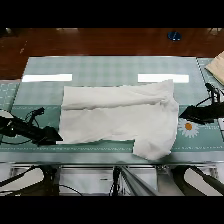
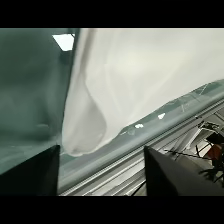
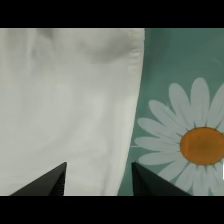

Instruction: Fold the shirts.

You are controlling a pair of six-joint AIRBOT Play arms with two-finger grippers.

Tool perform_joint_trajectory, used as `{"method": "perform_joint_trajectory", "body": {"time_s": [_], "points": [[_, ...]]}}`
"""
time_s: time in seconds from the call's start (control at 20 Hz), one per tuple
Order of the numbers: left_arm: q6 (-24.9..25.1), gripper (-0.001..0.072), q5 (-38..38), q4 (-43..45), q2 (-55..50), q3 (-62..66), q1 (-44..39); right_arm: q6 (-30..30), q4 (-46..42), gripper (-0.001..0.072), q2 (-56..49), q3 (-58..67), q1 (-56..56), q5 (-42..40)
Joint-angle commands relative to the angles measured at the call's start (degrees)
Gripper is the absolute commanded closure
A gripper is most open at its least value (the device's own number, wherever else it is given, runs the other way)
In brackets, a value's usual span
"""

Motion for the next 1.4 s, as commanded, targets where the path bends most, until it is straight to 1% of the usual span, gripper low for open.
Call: {"method": "perform_joint_trajectory", "body": {"time_s": [0.0,0.05,0.1,0.15,0.25,0.3,0.35,0.4,0.45,0.55,0.6,0.85,0.95,1.0,1.05,1.1,1.15,1.3,1.35], "points": [[-3.0,0.0339,8.4,0.9,-3.0,-0.1,-3.7,0.0,0.1,0.0237,0.1,0.0,0.0,2.1],[-3.6,0.0588,9.6,0.8,-3.1,-0.1,-4.1,0.1,0.1,0.0237,0.1,0.0,0.0,2.9],[-3.5,0.0663,9.8,0.7,-3.1,-0.1,-4.2,0.0,0.1,0.0237,0.3,0.0,0.0,3.5],[-3.5,0.0678,9.7,0.7,-3.1,0.0,-4.2,0.0,0.0,0.0237,0.9,0.0,0.0,4.0],[-2.5,0.0679,9.0,0.7,-3.1,0.0,-4.0,0.0,-0.9,0.0231,2.4,0.0,0.0,4.1],[-2.2,0.068,8.6,0.8,-3.1,0.0,-4.0,0.1,-1.9,0.0161,3.2,0.0,-0.1,4.2],[-2.2,0.068,8.4,0.8,-3.1,0.0,-4.0,0.3,-3.6,0.0142,3.9,0.0,-0.1,4.4],[-2.2,0.0681,8.2,0.8,-3.1,0.0,-4.0,0.9,-5.2,0.0141,4.3,-0.1,-0.1,4.6],[-1.7,0.068,8.0,0.7,-3.1,0.0,-4.0,1.1,-4.8,0.0141,4.3,-0.5,-0.7,4.7],[-1.4,0.0681,7.6,0.7,-3.1,0.0,-4.0,0.9,0.2,0.0142,4.3,-3.4,-3.0,5.2],[-1.4,0.068,7.7,0.7,-3.1,0.0,-4.0,-0.5,1.7,0.0143,4.3,-5.7,-3.8,6.2],[-0.9,0.068,7.6,0.7,-3.1,0.0,-4.0,-1.9,0.7,0.0146,4.3,-15.9,-4.0,7.0],[-0.9,0.068,7.6,0.7,-3.1,0.0,-4.0,-2.2,-1.0,0.0153,4.3,-17.6,-4.0,6.9],[-0.9,0.068,7.6,0.7,-3.1,0.0,-4.0,-2.2,-1.7,0.0167,4.3,-17.7,-4.0,6.5],[-0.7,0.068,7.6,0.7,-3.1,0.0,-4.0,-2.1,-1.4,0.0207,4.3,-17.7,-4.0,5.7],[-0.7,0.068,7.6,0.7,-3.1,0.0,-4.0,-1.6,-0.5,0.0228,4.3,-17.7,-4.0,4.3],[-0.7,0.068,7.6,0.7,-3.1,0.0,-4.0,-1.5,1.4,0.027,4.3,-17.7,-4.0,3.3],[-0.2,0.068,7.6,0.7,-3.1,0.0,-4.0,0.0,6.4,0.0272,4.3,-19.2,-3.9,-2.1],[-0.2,0.068,7.6,0.7,-3.1,0.0,-4.0,1.0,6.7,0.0309,4.3,-20.3,-3.9,-3.5]]}}
